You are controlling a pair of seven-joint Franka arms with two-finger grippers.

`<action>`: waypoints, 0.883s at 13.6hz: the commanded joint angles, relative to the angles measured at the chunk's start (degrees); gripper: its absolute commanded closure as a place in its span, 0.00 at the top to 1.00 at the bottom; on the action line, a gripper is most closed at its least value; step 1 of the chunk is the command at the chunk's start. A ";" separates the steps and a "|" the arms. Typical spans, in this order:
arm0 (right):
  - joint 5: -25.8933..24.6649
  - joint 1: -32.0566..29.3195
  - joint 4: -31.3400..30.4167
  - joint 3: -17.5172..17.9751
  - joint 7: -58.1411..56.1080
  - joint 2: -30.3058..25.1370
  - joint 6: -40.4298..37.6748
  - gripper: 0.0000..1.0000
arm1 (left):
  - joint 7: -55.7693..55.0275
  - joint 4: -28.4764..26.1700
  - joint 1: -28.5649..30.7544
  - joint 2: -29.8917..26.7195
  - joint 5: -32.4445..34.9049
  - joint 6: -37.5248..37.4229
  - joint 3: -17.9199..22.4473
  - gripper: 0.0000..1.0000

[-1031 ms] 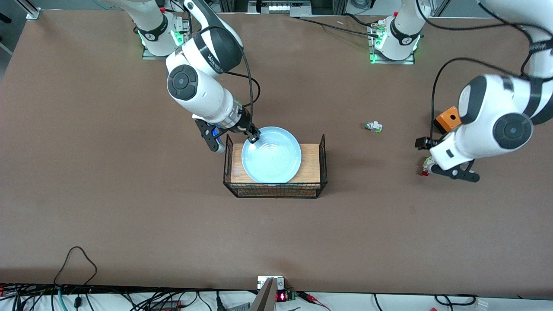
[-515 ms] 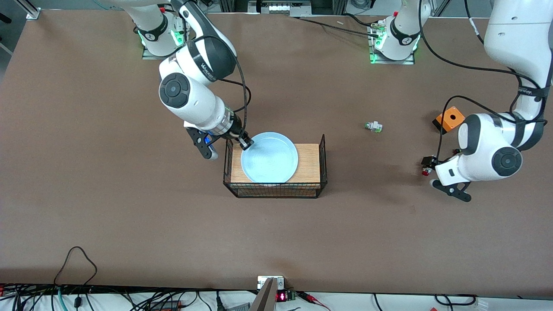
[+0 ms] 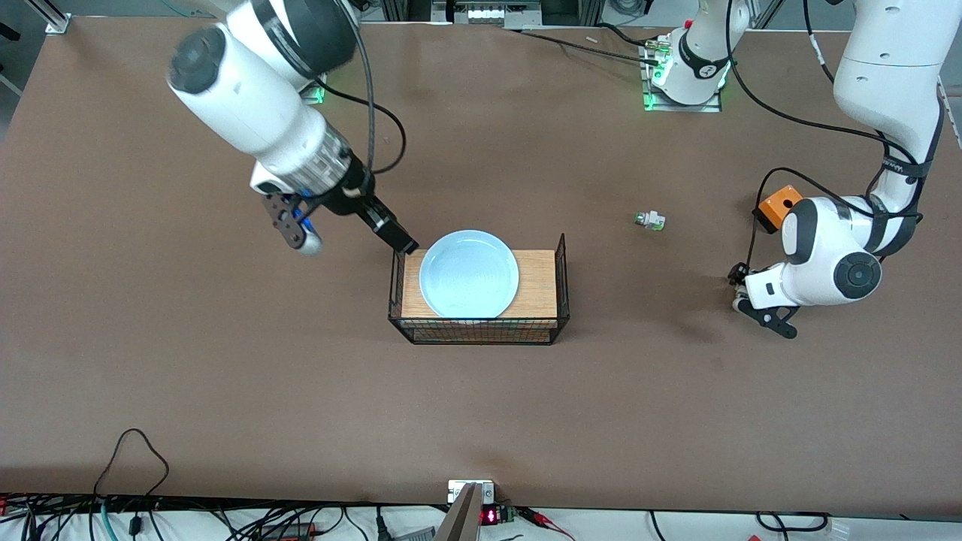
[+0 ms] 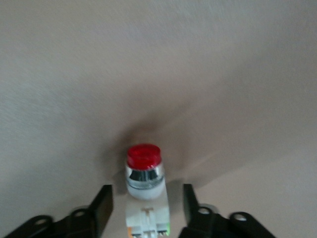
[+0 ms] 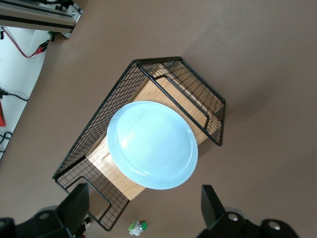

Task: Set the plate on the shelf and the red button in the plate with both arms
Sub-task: 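Open the right gripper and withdraw it from the plate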

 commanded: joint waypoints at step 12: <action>-17.28 -28.74 -0.69 -0.24 -65.88 -3.41 -20.49 1.00 | -24.23 28.47 0.55 -5.25 -8.35 -40.71 -22.19 0.08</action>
